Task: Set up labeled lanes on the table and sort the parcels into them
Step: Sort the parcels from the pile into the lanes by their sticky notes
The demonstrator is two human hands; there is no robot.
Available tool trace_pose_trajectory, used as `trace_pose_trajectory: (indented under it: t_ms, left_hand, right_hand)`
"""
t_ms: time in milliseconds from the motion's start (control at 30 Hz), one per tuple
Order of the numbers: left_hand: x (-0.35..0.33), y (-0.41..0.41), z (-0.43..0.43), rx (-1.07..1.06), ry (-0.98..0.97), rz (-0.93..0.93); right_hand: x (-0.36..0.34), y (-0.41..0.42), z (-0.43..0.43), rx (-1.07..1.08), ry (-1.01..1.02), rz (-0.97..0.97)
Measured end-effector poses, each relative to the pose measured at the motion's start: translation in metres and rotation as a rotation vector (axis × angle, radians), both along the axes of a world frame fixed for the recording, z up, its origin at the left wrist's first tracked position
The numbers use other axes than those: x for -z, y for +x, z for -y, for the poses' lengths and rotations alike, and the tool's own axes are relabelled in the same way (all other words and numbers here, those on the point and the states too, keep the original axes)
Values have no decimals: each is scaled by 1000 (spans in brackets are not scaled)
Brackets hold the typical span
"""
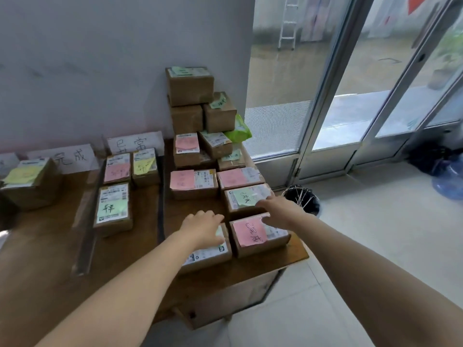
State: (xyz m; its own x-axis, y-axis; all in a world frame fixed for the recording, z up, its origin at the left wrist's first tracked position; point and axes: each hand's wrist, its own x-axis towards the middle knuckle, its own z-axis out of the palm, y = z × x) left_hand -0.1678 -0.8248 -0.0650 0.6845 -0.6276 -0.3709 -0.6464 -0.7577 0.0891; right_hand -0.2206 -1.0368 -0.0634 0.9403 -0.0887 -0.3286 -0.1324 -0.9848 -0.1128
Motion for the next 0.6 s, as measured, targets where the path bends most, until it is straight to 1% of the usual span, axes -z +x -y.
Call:
trace_pose_trajectory:
  t_ms: [67,167,333,433,500,600]
  left_hand:
    - [12,-4,3,-22,98,-15]
    - [26,-9,6,-45,158,-39]
    - [39,-13,7,-45,166,42]
    - [44,-13,4,-49,152,33]
    - [45,-14,2,-10,142,34]
    - [42,-17,2,106,157,32]
  right_hand:
    - [9,-8,9,-3,-3,-46]
    - [22,-14,15,-33,-39,-117]
    - [34,-17,11,-98,-123,-170]
    - [42,-18,7,-95,-174,-163]
    - [47,-20,4,-76,-204,-151]
    - [50,-27,1,-32,-191,-166]
